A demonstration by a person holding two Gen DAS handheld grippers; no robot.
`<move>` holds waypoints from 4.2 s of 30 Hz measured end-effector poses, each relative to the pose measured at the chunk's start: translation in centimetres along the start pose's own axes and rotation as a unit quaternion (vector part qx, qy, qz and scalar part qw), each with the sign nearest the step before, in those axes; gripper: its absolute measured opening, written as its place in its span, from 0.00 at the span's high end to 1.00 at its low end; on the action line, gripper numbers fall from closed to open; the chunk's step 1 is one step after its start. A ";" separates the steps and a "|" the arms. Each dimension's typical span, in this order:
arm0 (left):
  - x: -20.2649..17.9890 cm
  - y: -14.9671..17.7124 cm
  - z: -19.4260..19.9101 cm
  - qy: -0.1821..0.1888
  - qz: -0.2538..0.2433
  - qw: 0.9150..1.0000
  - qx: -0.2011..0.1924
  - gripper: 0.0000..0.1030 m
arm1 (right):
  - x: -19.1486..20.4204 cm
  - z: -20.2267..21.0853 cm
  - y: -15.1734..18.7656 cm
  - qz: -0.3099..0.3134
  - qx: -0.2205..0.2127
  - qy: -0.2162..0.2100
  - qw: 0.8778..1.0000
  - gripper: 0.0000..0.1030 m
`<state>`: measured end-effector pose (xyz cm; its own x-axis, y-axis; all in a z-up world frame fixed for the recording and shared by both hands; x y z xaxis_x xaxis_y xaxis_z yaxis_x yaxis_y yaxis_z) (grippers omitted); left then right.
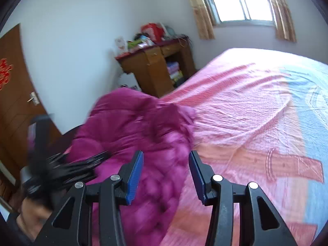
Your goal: Fold large clothes
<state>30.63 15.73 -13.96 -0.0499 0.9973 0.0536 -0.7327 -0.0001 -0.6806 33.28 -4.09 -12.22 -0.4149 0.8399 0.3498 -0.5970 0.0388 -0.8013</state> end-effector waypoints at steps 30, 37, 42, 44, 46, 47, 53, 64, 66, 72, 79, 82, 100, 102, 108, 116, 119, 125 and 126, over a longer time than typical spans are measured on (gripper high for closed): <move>0.3 7.3 15.5 -0.047 0.037 0.996 -0.061 0.00 | 2.1 10.2 9.3 -0.077 -0.005 0.003 0.997 0.28; -1.2 9.2 18.0 -0.077 0.008 0.994 -0.072 0.00 | 1.4 11.8 10.7 -0.104 0.019 0.033 0.994 0.26; -2.5 9.4 20.0 -0.082 -0.006 0.992 -0.098 0.00 | 1.5 13.6 10.7 -0.105 0.020 0.050 0.993 0.26; -2.8 9.2 21.0 -0.089 -0.006 0.990 -0.110 0.00 | 1.7 14.7 10.3 -0.101 0.011 0.054 0.993 0.26; -2.9 9.0 21.9 -0.090 0.001 0.989 -0.117 0.00 | 2.1 16.0 9.7 -0.097 -0.004 0.056 0.994 0.25; -3.0 8.9 22.5 -0.083 0.006 0.989 -0.125 0.00 | 2.2 16.6 9.3 -0.094 -0.012 0.057 0.994 0.25; -3.2 7.7 27.4 -0.097 0.026 0.976 -0.194 0.00 | 3.8 21.4 6.7 -0.059 -0.092 0.076 0.991 0.24; -3.9 6.6 32.3 -0.117 0.013 0.960 -0.254 0.00 | 7.1 27.7 3.7 0.005 -0.206 0.094 0.974 0.11; -4.0 6.7 32.6 -0.116 0.016 0.959 -0.258 0.00 | 6.9 27.7 3.7 0.001 -0.206 0.094 0.974 0.10; -4.1 6.8 32.2 -0.118 0.017 0.961 -0.251 0.00 | 5.6 27.3 3.8 -0.031 -0.197 0.092 0.976 0.10; -4.4 6.9 32.2 -0.120 0.013 0.960 -0.251 0.00 | 5.6 27.3 4.0 -0.029 -0.196 0.094 0.976 0.10; -4.5 6.9 32.2 -0.124 0.012 0.960 -0.251 0.00 | 5.6 27.0 4.1 -0.027 -0.192 0.093 0.977 0.10; -4.5 7.0 31.5 -0.122 0.011 0.963 -0.238 0.00 | 4.8 26.4 4.6 -0.043 -0.178 0.091 0.979 0.10; -4.4 7.0 31.5 -0.123 0.011 0.963 -0.238 0.00 | 4.8 26.4 4.7 -0.043 -0.178 0.091 0.979 0.10; -4.4 7.0 31.4 -0.125 0.012 0.963 -0.237 0.00 | 4.5 26.2 4.8 -0.048 -0.172 0.090 0.980 0.10; -4.2 7.0 31.2 -0.126 0.013 0.964 -0.234 0.00 | 4.5 26.1 4.9 -0.049 -0.172 0.091 0.980 0.10; -4.2 7.0 31.0 -0.125 0.015 0.966 -0.228 0.00 | 4.4 26.0 4.9 -0.049 -0.170 0.091 0.980 0.10; -3.8 6.9 30.8 -0.132 0.017 0.965 -0.226 0.00 | 4.2 26.0 5.1 -0.049 -0.168 0.092 0.980 0.10; -3.8 6.9 30.8 -0.131 0.019 0.965 -0.226 0.00 | 4.2 26.0 5.1 -0.050 -0.168 0.092 0.980 0.10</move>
<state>4.85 9.69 3.66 -0.2838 0.9446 0.1652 -0.3582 0.0554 -0.9320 10.65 -14.46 -2.24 -0.2164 0.9053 0.3655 -0.3564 0.2753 -0.8929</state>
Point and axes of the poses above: each gripper's, at about its wrist camera, not at the fingertips, and z roughly against the way its jaws point, x to its left, y to its underside, the point moved 9 cm from there along -z, roughly the way its jaws point, and after that the axes turned 5 degrees about -z, right-handed, at the moved point
